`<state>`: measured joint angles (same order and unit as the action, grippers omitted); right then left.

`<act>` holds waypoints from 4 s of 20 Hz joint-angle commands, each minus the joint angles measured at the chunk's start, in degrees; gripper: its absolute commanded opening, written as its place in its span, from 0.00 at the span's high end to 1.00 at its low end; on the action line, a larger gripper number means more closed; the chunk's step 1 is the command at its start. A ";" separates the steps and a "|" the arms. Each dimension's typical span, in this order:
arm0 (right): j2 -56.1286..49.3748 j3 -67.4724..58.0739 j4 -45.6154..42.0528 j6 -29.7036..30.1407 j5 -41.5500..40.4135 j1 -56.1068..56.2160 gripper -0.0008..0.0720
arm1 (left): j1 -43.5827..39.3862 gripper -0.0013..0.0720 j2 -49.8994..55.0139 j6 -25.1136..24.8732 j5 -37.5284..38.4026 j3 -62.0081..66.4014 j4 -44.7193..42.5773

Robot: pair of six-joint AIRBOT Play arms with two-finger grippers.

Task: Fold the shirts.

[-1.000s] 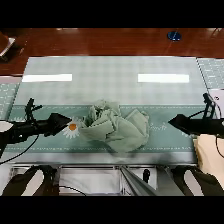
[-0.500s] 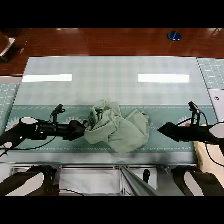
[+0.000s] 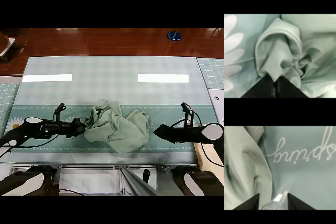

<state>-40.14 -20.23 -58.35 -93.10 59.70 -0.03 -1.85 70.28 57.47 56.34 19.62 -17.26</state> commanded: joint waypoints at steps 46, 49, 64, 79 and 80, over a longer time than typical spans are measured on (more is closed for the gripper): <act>-4.85 -90.03 -27.04 0.92 27.98 16.39 0.95 | 25.70 0.95 -33.94 12.52 4.11 74.82 -26.69; -1.40 -85.88 -26.82 -0.20 36.89 16.39 0.95 | 24.50 0.95 -37.90 12.50 6.43 74.77 -29.55; 7.10 -19.39 -9.66 -6.23 9.46 16.39 0.95 | 6.43 0.95 -26.67 12.24 8.28 29.99 -30.36; -35.39 -39.95 8.02 10.23 -2.25 -7.61 0.42 | -1.33 0.29 -0.35 12.28 -7.93 30.77 -21.38; -34.88 -41.42 7.48 10.23 0.48 -9.60 0.42 | 1.01 0.29 -0.42 12.94 -3.87 31.71 -24.20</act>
<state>-72.60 -57.56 -52.31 -85.45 56.23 -5.61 -3.18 69.04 69.80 46.33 50.24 -38.41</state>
